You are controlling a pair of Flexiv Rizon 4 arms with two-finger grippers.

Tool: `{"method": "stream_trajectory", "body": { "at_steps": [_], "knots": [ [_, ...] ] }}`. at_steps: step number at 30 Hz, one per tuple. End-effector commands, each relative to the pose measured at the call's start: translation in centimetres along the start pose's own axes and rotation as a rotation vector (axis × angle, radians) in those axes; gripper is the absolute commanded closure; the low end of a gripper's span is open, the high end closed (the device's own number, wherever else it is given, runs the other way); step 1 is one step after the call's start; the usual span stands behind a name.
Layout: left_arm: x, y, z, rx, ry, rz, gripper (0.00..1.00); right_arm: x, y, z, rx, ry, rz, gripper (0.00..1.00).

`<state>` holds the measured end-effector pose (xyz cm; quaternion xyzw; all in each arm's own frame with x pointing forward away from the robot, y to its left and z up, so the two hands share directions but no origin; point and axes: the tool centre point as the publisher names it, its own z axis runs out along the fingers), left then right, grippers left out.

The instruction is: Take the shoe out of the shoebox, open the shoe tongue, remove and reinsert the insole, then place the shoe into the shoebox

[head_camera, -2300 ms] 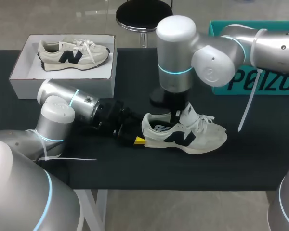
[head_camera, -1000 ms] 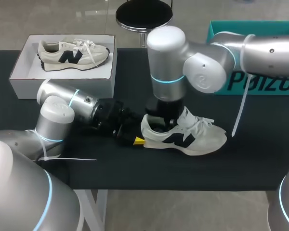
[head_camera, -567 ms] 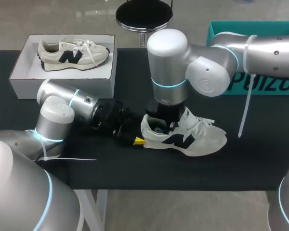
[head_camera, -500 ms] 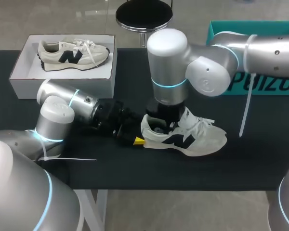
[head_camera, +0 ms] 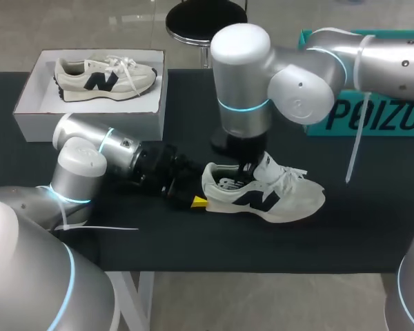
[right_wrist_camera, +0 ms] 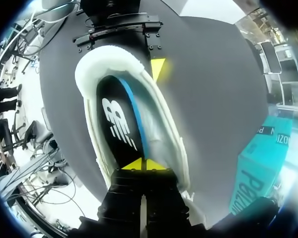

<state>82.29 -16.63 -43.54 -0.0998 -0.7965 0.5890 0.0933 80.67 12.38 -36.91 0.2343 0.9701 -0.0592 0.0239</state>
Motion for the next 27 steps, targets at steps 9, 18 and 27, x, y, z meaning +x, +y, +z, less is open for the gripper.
{"method": "stream_trajectory", "body": {
  "at_steps": [9,18,27],
  "knots": [
    [-0.1,0.2,0.2,-0.002,-0.003,0.0,1.0,-0.5,-2.7,-0.4,0.004,-0.017,0.088,1.0],
    [-0.1,0.2,0.2,-0.002,-0.003,0.0,1.0,-1.9,-2.3,-2.8,-0.052,-0.066,0.122,1.0],
    [-0.1,0.2,0.2,-0.002,-0.003,0.0,1.0,-3.0,0.9,-4.7,-0.105,-0.075,0.085,1.0]
  ]
}}
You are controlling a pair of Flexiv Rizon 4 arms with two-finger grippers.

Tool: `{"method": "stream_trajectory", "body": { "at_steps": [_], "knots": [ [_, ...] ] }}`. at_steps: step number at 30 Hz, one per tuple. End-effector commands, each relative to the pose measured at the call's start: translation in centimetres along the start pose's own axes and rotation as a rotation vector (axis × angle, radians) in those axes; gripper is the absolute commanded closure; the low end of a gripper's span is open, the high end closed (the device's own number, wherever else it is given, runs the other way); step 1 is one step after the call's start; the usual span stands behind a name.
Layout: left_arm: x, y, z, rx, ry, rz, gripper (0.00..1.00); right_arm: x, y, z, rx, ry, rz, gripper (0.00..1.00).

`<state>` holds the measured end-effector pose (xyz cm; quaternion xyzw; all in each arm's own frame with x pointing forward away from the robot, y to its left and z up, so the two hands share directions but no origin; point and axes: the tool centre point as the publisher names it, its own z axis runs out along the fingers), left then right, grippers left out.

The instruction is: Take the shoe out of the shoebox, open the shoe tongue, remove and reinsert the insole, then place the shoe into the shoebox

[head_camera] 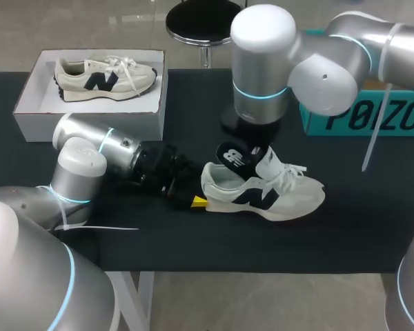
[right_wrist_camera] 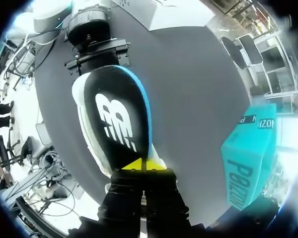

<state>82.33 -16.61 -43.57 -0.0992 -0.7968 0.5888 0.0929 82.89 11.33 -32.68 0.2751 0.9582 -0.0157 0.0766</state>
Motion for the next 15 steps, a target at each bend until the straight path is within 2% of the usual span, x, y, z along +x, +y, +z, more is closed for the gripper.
{"method": "stream_trajectory", "body": {
  "at_steps": [1,12,15],
  "knots": [
    [-0.1,0.2,0.2,-0.001,-0.001,0.0,1.0,-0.3,1.7,-0.6,-0.002,0.003,-0.012,1.0],
    [-0.1,0.2,0.2,-0.001,-0.001,0.0,1.0,-0.5,5.4,-1.1,-0.034,-0.001,-0.041,1.0],
    [-0.1,0.2,0.2,-0.001,-0.001,0.0,1.0,-0.6,6.2,-0.5,-0.038,0.004,-0.052,1.0]
  ]
}}
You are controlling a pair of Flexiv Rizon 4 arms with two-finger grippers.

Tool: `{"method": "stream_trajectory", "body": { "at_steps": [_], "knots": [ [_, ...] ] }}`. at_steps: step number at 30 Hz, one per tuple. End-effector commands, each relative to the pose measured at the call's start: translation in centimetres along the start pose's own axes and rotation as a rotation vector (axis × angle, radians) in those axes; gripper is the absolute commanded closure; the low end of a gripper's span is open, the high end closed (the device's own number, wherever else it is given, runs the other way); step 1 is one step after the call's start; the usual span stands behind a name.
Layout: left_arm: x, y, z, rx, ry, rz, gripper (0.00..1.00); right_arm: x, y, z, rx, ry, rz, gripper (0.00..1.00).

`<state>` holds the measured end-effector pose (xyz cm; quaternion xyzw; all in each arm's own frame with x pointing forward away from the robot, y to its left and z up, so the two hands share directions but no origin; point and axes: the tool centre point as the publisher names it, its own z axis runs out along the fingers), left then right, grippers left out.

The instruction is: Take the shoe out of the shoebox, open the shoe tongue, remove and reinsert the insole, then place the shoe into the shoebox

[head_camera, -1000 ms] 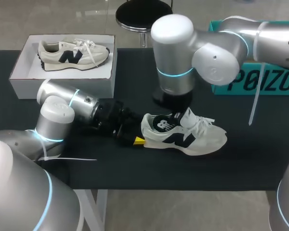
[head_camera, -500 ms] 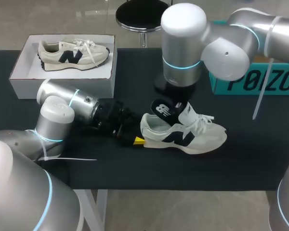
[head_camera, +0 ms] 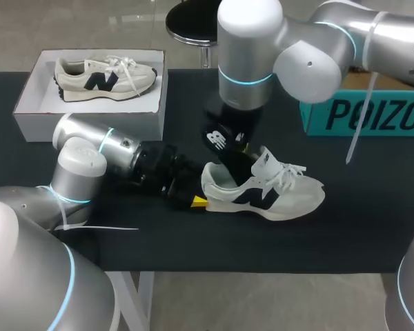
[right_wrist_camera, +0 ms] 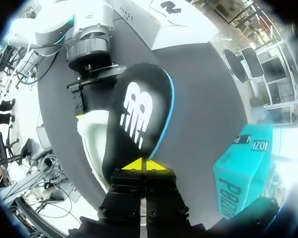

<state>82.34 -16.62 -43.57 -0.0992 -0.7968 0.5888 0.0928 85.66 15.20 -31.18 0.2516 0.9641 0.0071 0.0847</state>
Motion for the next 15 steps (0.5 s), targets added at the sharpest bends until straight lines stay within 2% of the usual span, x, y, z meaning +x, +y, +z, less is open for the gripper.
{"method": "stream_trajectory", "body": {
  "at_steps": [1,7,15],
  "knots": [
    [0.0,0.2,0.2,-0.002,-0.001,0.0,1.0,-0.1,1.6,1.2,0.013,0.013,-0.009,1.0],
    [0.0,0.2,0.2,-0.002,-0.001,0.0,1.0,0.5,2.5,2.2,0.003,0.04,-0.015,1.0],
    [0.0,0.2,0.2,-0.002,-0.001,0.0,1.0,0.7,2.3,2.8,-0.012,0.062,-0.009,1.0]
  ]
}}
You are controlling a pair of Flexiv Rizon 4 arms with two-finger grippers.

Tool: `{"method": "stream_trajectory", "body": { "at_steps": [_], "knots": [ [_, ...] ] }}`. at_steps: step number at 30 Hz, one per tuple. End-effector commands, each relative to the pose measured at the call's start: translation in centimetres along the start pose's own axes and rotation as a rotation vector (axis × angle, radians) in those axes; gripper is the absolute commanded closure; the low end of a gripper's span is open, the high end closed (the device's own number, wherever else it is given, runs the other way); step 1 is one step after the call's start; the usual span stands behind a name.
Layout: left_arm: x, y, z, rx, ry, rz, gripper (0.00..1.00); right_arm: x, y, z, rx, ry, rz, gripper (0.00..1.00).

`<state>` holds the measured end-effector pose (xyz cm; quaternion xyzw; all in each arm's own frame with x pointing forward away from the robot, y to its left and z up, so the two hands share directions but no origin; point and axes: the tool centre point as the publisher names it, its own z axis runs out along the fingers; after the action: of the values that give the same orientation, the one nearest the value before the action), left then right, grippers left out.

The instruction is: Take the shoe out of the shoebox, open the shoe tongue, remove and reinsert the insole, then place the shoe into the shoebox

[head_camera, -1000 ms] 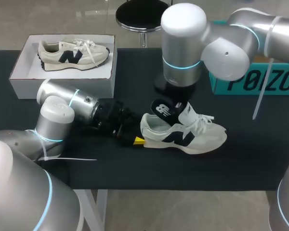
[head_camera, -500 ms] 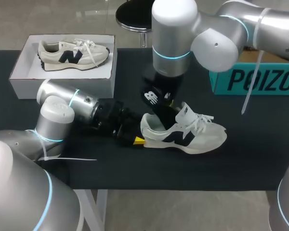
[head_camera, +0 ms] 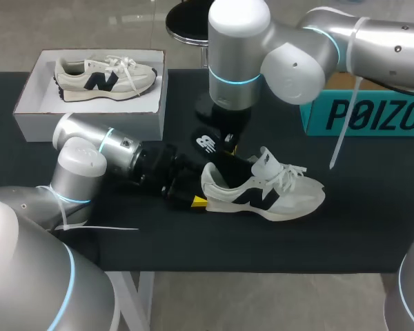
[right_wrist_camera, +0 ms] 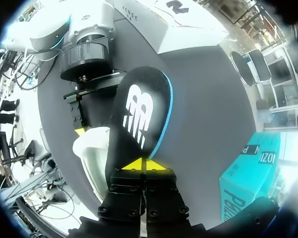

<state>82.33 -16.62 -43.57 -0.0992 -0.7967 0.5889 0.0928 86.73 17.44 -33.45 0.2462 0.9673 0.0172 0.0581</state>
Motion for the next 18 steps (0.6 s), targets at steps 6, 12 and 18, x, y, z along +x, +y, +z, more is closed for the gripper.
{"method": "stream_trajectory", "body": {
  "at_steps": [6,12,18],
  "knots": [
    [-0.05,0.17,0.22,-0.002,-0.001,0.0,1.0,0.36,-0.36,0.53,-0.012,0.013,0.005,1.0],
    [-0.05,0.17,0.22,-0.002,-0.001,0.0,1.0,0.37,-0.71,0.26,-0.009,0.015,-0.004,0.71],
    [-0.05,0.17,0.22,-0.002,-0.001,0.0,1.0,0.37,-1.04,0.11,-0.026,0.026,-0.009,0.56]
  ]
}}
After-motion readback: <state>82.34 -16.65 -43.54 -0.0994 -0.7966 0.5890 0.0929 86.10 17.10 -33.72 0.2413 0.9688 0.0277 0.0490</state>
